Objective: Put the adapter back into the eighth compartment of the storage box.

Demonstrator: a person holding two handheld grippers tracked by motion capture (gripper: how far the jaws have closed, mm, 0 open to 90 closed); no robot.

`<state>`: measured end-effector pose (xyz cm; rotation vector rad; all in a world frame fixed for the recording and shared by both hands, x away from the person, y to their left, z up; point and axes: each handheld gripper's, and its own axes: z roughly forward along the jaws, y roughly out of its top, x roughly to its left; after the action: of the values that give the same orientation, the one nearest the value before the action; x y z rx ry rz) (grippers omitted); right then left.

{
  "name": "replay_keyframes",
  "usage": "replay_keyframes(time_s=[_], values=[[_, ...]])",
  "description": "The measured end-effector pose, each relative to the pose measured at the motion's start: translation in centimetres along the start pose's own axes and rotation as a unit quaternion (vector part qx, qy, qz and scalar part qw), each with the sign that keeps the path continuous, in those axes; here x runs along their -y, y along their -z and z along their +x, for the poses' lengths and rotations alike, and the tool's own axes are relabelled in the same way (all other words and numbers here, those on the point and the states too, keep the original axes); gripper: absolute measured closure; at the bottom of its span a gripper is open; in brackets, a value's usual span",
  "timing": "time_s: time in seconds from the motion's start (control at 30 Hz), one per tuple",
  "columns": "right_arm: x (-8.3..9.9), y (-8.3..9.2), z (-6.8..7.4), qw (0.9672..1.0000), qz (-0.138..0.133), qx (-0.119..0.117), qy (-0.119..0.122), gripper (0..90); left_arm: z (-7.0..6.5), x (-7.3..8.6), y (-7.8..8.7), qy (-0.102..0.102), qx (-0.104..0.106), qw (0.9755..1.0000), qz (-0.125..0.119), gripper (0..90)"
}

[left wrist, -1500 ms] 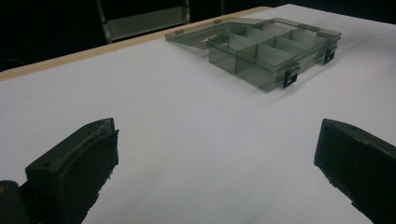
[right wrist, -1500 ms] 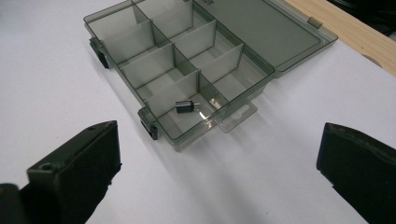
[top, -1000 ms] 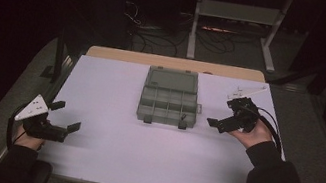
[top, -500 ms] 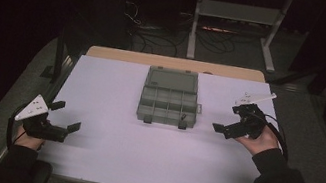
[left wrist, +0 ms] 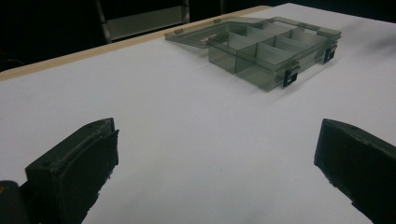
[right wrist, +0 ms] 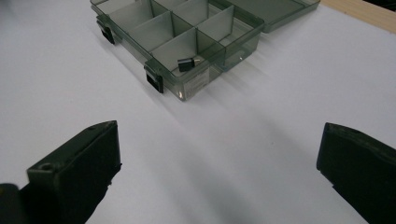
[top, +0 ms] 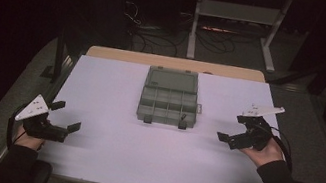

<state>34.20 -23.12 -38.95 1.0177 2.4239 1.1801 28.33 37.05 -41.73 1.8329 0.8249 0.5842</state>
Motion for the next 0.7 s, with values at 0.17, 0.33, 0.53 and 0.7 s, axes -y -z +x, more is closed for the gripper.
replay_keyframes(time_s=[0.17,0.33,0.53,0.7], values=[[1.2,0.3,0.1,0.9999,-0.006,0.001,-0.009,0.0,0.0,0.0,0.0,-0.001,0.001,1.0,0.0,0.0],[2.0,0.4,0.4,0.9999,-0.012,0.003,-0.009,0.0,0.0,0.0,0.0,-0.001,0.001,1.0,0.0,0.0],[3.3,0.8,0.6,0.9995,-0.02,0.011,-0.021,0.0,0.0,0.0,0.0,-0.001,-0.001,1.0,0.0,0.0],[4.0,0.8,0.7,0.9993,-0.022,0.018,-0.025,0.0,0.0,0.0,0.0,-0.001,-0.001,1.0,0.0,0.0]])
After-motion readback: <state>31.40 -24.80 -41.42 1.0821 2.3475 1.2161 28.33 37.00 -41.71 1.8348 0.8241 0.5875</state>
